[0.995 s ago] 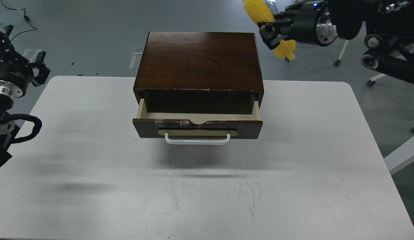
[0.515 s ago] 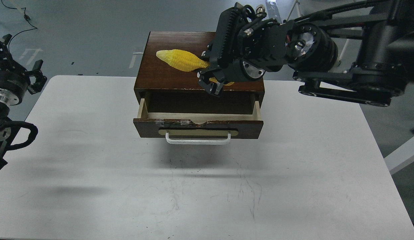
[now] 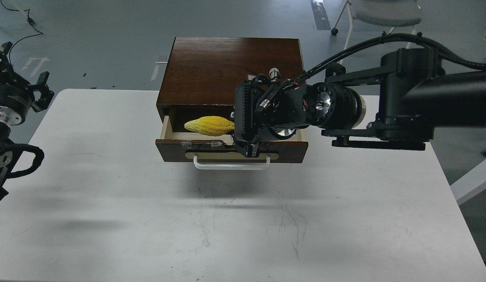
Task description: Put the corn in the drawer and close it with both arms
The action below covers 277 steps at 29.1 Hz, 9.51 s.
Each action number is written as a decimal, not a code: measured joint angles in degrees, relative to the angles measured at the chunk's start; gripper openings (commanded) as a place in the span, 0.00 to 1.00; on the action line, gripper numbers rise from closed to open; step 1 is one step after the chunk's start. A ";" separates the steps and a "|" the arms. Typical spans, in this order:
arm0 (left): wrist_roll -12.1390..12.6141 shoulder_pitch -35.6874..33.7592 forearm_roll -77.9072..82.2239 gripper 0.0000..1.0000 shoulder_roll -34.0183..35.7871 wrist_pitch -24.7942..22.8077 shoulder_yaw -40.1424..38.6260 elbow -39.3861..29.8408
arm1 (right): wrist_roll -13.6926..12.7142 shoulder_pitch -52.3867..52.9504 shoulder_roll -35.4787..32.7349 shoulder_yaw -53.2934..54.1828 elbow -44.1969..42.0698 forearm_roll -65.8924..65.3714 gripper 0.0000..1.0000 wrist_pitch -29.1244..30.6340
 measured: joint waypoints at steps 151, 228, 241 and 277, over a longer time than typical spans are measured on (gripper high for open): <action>-0.50 -25.32 138.52 0.00 -3.50 0.00 17.91 -59.67 | 7.99 -53.68 -15.52 56.15 -62.62 136.66 1.00 15.44; -0.49 -26.12 138.54 0.00 -0.32 0.01 19.52 -56.81 | 7.99 -53.50 -16.11 56.18 -62.71 136.67 1.00 15.43; -0.51 -26.91 138.56 0.00 -0.95 -0.05 19.30 -56.60 | 7.99 -53.50 -16.19 56.18 -62.67 136.67 1.00 15.43; -0.27 -17.40 13.20 0.98 3.77 0.01 4.74 -10.66 | 8.26 -50.33 -17.39 61.58 -61.86 137.41 1.00 15.43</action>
